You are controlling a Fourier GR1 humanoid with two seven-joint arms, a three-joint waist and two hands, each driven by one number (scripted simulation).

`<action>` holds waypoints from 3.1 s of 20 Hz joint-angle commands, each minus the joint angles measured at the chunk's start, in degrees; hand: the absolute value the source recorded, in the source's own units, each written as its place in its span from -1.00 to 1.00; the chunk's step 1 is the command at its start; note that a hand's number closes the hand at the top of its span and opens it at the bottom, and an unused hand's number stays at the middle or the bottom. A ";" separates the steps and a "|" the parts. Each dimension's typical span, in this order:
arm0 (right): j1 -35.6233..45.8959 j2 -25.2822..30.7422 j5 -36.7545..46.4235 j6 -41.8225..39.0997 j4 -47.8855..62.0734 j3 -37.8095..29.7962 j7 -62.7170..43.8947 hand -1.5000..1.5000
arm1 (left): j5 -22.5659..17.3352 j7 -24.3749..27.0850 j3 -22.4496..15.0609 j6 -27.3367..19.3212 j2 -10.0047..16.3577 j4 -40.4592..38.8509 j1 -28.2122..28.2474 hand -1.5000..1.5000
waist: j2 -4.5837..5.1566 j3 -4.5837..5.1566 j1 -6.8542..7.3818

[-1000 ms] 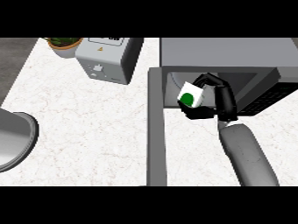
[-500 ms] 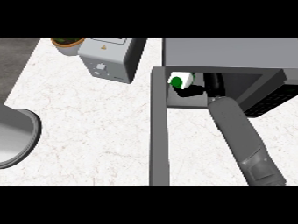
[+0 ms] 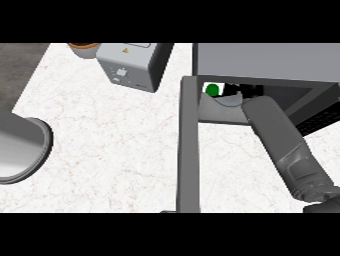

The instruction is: Pick up the milk, place it into the microwave and close the microwave

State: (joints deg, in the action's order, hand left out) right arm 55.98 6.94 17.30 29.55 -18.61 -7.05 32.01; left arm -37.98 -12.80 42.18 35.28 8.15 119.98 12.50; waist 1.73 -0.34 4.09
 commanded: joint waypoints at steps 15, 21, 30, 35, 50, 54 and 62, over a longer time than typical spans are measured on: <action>5.17 8.74 7.23 21.26 13.56 0.89 -3.19 -1.00 | 3.83 1.09 -3.07 0.35 0.63 -4.07 -5.42 -1.00 | 2.13 0.23 2.76; 4.38 9.52 9.12 22.52 14.32 2.61 -4.51 -1.00 | 7.06 2.26 -2.28 0.78 1.13 -4.60 -5.46 -1.00 | 2.04 0.00 3.30; 5.52 6.95 7.50 15.27 12.59 1.09 0.56 -1.00 | 7.42 1.57 -5.62 3.83 1.36 -5.35 -5.28 -1.00 | 1.78 -0.04 3.62; 6.29 7.09 4.83 7.03 11.91 -1.32 3.46 -1.00 | 8.02 2.43 -7.81 5.84 1.04 -7.09 -6.35 -1.00 | 1.46 0.03 2.48; -1.43 3.35 -6.12 -10.71 10.32 -11.28 15.81 -1.00 | 10.32 3.38 -15.61 9.61 -4.54 -4.27 -4.43 -1.00 | -0.39 0.16 -0.90; -2.45 0.67 -8.02 -16.10 10.34 -12.36 15.28 -1.00 | 13.06 2.48 -18.56 8.82 -5.25 -6.31 -7.17 1.00 | -1.02 0.25 -2.60; -10.95 -3.39 -10.42 -25.01 6.75 -12.19 20.79 -1.00 | 12.18 -2.85 -24.80 5.82 -7.25 -1.15 -6.06 1.00 | -1.69 0.31 -3.66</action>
State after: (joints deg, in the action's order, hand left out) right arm 48.86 6.18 7.46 7.20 -10.37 -19.81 50.49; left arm -26.32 -13.76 20.30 42.35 2.38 116.63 5.69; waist 0.33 -0.07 0.86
